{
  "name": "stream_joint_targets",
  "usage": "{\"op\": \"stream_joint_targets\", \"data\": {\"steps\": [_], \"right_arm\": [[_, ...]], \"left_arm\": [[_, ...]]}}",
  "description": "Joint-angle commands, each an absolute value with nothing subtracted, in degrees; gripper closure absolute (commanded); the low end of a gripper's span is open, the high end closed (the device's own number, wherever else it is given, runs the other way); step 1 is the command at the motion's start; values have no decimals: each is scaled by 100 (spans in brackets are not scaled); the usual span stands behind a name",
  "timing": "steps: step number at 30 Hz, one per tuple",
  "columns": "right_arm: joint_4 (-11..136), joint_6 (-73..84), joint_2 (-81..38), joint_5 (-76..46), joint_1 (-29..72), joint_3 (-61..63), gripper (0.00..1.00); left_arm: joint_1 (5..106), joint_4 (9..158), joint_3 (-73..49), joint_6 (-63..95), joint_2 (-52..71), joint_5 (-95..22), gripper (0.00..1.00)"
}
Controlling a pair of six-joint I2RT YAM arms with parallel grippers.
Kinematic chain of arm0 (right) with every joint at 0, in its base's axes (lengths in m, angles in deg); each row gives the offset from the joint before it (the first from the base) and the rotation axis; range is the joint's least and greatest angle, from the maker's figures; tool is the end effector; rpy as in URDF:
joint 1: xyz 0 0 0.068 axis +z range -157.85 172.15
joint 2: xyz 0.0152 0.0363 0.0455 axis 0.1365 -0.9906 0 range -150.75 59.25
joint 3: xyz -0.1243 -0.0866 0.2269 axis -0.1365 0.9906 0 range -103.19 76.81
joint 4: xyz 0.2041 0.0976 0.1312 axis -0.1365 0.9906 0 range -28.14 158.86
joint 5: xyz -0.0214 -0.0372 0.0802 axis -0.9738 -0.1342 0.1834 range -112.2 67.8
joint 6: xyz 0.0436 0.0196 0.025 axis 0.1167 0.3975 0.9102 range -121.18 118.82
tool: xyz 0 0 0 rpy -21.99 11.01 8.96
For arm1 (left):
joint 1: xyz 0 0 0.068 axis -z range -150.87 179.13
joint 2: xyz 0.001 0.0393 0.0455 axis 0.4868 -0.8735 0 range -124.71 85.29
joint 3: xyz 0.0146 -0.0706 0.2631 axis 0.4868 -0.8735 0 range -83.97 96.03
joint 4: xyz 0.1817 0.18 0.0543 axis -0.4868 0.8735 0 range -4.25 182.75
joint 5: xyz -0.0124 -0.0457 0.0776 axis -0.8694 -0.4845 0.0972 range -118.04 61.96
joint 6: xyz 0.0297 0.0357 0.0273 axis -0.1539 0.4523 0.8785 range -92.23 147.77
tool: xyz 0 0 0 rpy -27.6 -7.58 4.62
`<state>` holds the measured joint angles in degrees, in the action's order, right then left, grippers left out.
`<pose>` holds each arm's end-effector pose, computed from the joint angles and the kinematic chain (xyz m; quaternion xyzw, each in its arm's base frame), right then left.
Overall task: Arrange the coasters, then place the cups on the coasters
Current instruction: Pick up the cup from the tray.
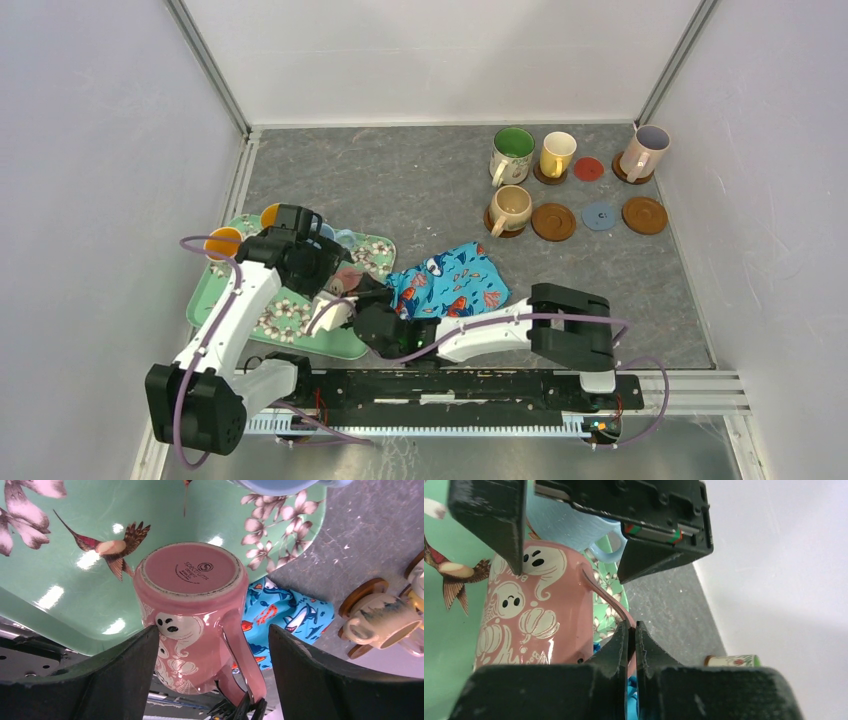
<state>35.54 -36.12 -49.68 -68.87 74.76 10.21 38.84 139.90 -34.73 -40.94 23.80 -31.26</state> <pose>0.0800 0.4151 0.2155 -0.5035 0.5840 -0.0661 0.6333 0.1870 -0.0340 0.2517 -0.4768 0.8545 -0.1505 0.1409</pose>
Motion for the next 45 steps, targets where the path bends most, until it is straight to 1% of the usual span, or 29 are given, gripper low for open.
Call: {"op": "stream_joint_targets", "data": {"steps": [1,5,8,10,12,21,24,26,34,40,45], "right_arm": [[2150,-4635,-5160,-7475,7693,779,100],[1908,-4956,-5354,-7429,7751,729,100],[1688,-5171,-5430,-7381,7806,746,100],[1596,-5240,-5474,-7325,7839,746,100],[1561,-5272,-5522,-7248,7863,729,100],[1472,-5076,-5491,-7041,7894,884,99],[1798,-4751,-5400,-6854,7898,888,92],[2035,-4475,-5303,-6678,7892,896,84],[3061,-3411,-4952,-6116,7865,916,63],[3654,-2808,-4583,-5669,7780,979,46],[4128,-2219,-4103,-5201,7611,1097,34]], "left_arm": [[3871,13807,-3648,-4061,2399,-3498,16],[3871,13766,-3872,-4017,2441,-3642,21],[3871,13679,-4055,-3996,2460,-3795,28],[3871,13643,-4118,-3981,2462,-3846,30],[3871,13617,-4136,-3942,2452,-3872,31],[3871,13540,-4234,-3841,2462,-4008,46],[3871,13533,-4280,-3853,2495,-4017,49],[3871,13548,-4289,-3858,2512,-4020,51],[3871,13574,-4339,-3868,2535,-3980,53],[3871,13591,-4336,-3829,2494,-3999,55],[3871,13623,-4314,-3808,2443,-4019,56]]}}
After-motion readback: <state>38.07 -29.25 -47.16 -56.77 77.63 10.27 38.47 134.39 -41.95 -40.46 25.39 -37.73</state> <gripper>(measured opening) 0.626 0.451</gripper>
